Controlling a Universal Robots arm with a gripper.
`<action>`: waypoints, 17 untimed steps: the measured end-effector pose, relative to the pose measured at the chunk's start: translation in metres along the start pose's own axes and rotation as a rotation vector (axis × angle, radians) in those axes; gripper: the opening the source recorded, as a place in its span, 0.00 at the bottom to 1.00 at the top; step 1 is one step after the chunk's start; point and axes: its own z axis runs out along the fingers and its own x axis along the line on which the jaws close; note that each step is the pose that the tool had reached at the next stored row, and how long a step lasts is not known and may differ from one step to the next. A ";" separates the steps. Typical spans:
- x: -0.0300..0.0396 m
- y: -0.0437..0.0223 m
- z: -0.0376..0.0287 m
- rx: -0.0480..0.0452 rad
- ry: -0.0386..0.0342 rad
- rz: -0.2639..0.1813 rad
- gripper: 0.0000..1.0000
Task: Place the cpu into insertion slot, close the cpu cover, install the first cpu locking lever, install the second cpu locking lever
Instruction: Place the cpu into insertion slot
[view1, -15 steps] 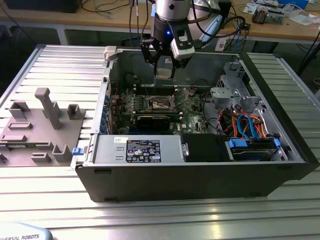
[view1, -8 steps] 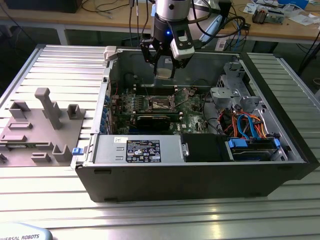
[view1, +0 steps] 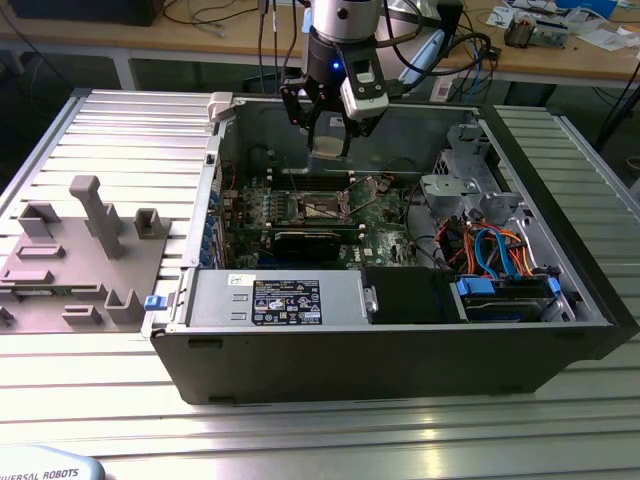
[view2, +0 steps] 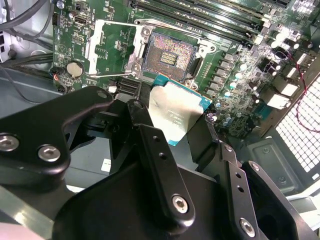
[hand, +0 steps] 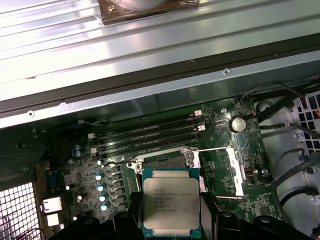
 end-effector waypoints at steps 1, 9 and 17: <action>0.0000 0.0000 0.0000 0.0000 -0.0001 0.001 0.54; 0.0000 0.0000 0.0001 -0.0001 -0.0007 0.007 0.54; 0.0000 0.0000 0.0002 -0.0003 -0.0012 0.013 0.54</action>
